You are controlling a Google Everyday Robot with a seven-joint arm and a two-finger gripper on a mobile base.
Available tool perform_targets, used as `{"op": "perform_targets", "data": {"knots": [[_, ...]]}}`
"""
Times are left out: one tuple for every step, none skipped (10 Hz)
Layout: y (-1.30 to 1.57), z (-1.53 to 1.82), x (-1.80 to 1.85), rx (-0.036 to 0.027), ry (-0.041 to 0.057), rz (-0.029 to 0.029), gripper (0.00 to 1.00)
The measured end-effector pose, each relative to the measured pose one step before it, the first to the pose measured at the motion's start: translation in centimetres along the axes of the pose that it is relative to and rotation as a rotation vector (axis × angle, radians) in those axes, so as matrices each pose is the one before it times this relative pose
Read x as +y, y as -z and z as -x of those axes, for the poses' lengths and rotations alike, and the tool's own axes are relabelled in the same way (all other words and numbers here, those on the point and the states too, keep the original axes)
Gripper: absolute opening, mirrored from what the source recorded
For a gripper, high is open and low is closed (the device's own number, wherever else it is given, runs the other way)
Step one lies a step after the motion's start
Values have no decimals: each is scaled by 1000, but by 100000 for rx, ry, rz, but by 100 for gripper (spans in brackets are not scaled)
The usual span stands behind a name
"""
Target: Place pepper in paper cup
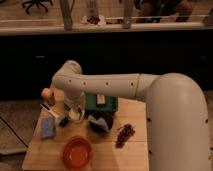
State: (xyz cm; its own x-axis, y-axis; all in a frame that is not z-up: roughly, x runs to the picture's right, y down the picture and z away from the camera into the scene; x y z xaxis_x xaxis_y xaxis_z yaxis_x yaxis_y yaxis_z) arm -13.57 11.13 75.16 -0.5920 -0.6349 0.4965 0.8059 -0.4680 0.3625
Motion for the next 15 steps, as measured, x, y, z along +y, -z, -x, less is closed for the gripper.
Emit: {"op": "perform_targets", "data": {"knots": [[41,329,76,-2,-783,57,9],[5,169,-95,-168,-95,-376,19],[-23,101,-142,-163,3,-328,27],[-61,93,-126,-214,-40,-377,39],[-22,80,-11,-97,-149,-153,49],[-24,31,-68,-75,-7,-181,56],[-69,30,-74,-78,-40,-297,68],[-92,29,-45,-157,25,-247,77],[-34,-13,-8,-39,18,-133,80],[-8,-45,-50,-34,238,-179,80],[-84,-71,-39,-131,361,-425,80],[-47,-70,-27,-70,270,-265,80],[-58,-144,-59,-33,433,-313,80],[-14,-112,-26,-116,394,-142,80],[6,-101,-38,-272,420,-20,80]]}}
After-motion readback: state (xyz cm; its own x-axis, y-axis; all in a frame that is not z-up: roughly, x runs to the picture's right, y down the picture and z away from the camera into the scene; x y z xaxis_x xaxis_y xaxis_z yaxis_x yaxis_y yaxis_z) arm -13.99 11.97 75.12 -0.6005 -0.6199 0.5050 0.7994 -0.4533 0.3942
